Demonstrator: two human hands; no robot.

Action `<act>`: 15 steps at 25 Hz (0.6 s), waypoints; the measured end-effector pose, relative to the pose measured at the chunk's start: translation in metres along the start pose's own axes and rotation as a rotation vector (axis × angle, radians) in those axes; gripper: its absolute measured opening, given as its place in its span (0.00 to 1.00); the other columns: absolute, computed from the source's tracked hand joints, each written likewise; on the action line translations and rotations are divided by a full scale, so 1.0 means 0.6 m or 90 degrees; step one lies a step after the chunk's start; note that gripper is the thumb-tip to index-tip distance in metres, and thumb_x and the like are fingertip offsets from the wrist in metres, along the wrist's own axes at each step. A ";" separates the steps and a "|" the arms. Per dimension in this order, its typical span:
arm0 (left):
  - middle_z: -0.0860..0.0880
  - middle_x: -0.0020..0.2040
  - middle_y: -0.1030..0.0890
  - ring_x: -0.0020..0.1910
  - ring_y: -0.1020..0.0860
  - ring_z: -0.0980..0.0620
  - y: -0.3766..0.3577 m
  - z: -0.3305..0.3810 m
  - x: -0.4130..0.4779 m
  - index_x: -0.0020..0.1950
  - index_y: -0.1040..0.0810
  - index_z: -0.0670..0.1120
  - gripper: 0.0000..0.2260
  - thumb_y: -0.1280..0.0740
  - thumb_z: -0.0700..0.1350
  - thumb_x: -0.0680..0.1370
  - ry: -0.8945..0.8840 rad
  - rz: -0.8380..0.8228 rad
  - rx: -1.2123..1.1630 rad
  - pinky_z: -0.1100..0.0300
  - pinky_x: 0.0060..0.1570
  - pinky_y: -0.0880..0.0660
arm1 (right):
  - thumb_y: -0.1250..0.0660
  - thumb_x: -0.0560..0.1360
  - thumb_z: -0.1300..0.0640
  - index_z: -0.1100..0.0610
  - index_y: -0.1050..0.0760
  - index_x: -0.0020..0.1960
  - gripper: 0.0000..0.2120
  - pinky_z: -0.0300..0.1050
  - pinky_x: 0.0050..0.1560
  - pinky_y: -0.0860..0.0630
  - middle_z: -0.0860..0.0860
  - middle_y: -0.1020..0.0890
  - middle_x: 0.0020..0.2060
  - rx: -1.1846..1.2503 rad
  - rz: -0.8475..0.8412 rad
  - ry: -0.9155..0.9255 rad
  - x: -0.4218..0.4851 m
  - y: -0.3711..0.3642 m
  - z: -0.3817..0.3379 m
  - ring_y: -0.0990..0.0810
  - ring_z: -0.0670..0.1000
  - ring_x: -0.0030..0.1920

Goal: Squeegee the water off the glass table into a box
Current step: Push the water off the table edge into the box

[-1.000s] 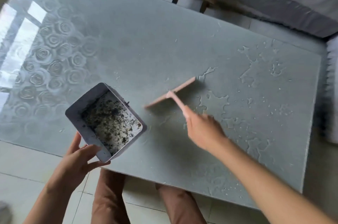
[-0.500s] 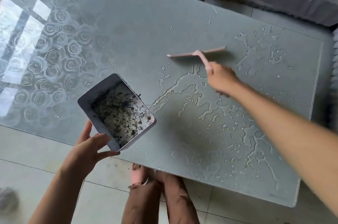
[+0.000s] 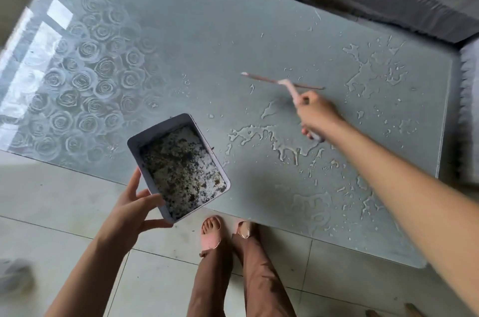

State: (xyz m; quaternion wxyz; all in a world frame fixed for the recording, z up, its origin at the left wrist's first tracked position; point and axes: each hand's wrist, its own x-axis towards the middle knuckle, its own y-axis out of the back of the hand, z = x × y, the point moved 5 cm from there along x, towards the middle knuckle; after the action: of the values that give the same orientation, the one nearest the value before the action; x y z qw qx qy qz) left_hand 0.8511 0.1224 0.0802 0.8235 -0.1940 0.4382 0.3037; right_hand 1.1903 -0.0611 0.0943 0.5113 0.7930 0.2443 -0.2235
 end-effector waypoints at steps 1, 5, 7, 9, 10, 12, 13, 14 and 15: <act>0.39 0.56 0.20 0.51 0.21 0.38 0.008 -0.006 -0.007 0.76 0.42 0.58 0.37 0.40 0.27 0.75 0.004 -0.003 0.012 0.47 0.32 0.19 | 0.47 0.80 0.56 0.54 0.31 0.59 0.10 0.36 0.19 0.32 0.52 0.24 0.35 0.041 0.031 -0.068 0.014 -0.001 0.009 0.26 0.51 0.23; 0.41 0.57 0.19 0.51 0.21 0.39 0.031 -0.035 -0.020 0.75 0.42 0.60 0.37 0.42 0.26 0.76 0.020 -0.013 0.040 0.49 0.31 0.19 | 0.48 0.80 0.59 0.55 0.33 0.60 0.11 0.37 0.18 0.31 0.54 0.24 0.38 0.103 0.030 -0.165 -0.051 -0.103 0.055 0.27 0.51 0.22; 0.43 0.55 0.19 0.50 0.20 0.41 0.040 -0.049 -0.022 0.75 0.41 0.61 0.38 0.42 0.26 0.75 0.021 -0.021 0.046 0.49 0.31 0.20 | 0.48 0.79 0.57 0.55 0.33 0.52 0.06 0.37 0.17 0.31 0.54 0.24 0.37 0.114 -0.032 -0.135 -0.121 -0.164 0.054 0.27 0.48 0.17; 0.44 0.54 0.18 0.50 0.19 0.42 0.048 -0.057 -0.021 0.74 0.41 0.63 0.39 0.41 0.26 0.75 0.019 -0.021 0.054 0.48 0.31 0.20 | 0.48 0.80 0.54 0.53 0.33 0.51 0.06 0.36 0.18 0.33 0.53 0.25 0.35 0.129 -0.094 -0.121 -0.160 -0.184 0.038 0.29 0.46 0.16; 0.45 0.52 0.17 0.49 0.19 0.42 0.051 -0.061 -0.022 0.74 0.41 0.64 0.39 0.41 0.26 0.75 0.018 -0.018 0.052 0.48 0.31 0.20 | 0.46 0.80 0.52 0.52 0.32 0.52 0.07 0.36 0.18 0.33 0.53 0.25 0.34 0.118 -0.115 -0.108 -0.163 -0.173 0.028 0.29 0.46 0.16; 0.46 0.50 0.16 0.47 0.18 0.45 0.058 -0.066 -0.022 0.73 0.41 0.65 0.40 0.41 0.26 0.75 0.013 -0.015 0.053 0.48 0.30 0.20 | 0.44 0.81 0.49 0.50 0.33 0.56 0.07 0.38 0.20 0.33 0.54 0.25 0.32 0.084 -0.121 -0.067 -0.139 -0.116 0.009 0.29 0.47 0.19; 0.46 0.50 0.16 0.46 0.18 0.46 0.061 -0.068 -0.023 0.73 0.41 0.66 0.40 0.41 0.26 0.75 0.012 -0.018 0.052 0.49 0.30 0.20 | 0.44 0.81 0.49 0.50 0.34 0.58 0.08 0.40 0.21 0.32 0.54 0.25 0.33 0.062 -0.116 -0.045 -0.121 -0.081 0.001 0.28 0.48 0.21; 0.47 0.50 0.16 0.45 0.17 0.47 0.063 -0.071 -0.025 0.73 0.41 0.66 0.40 0.40 0.26 0.75 0.013 -0.019 0.050 0.48 0.30 0.20 | 0.45 0.81 0.49 0.52 0.35 0.60 0.11 0.41 0.23 0.32 0.54 0.26 0.34 0.023 -0.105 -0.034 -0.101 -0.047 -0.003 0.29 0.49 0.23; 0.47 0.50 0.16 0.46 0.17 0.47 0.065 -0.074 -0.027 0.74 0.42 0.66 0.40 0.40 0.26 0.75 0.015 -0.017 0.048 0.48 0.30 0.20 | 0.47 0.82 0.49 0.55 0.35 0.62 0.13 0.41 0.24 0.33 0.55 0.27 0.35 -0.019 -0.079 -0.038 -0.079 -0.020 -0.002 0.30 0.50 0.25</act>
State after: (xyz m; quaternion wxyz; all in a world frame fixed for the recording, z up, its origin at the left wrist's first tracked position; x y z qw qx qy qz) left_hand 0.7913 0.1198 0.0675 0.8291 -0.1724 0.4561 0.2736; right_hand 1.1461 -0.0629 0.1148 0.5153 0.7617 0.2810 -0.2744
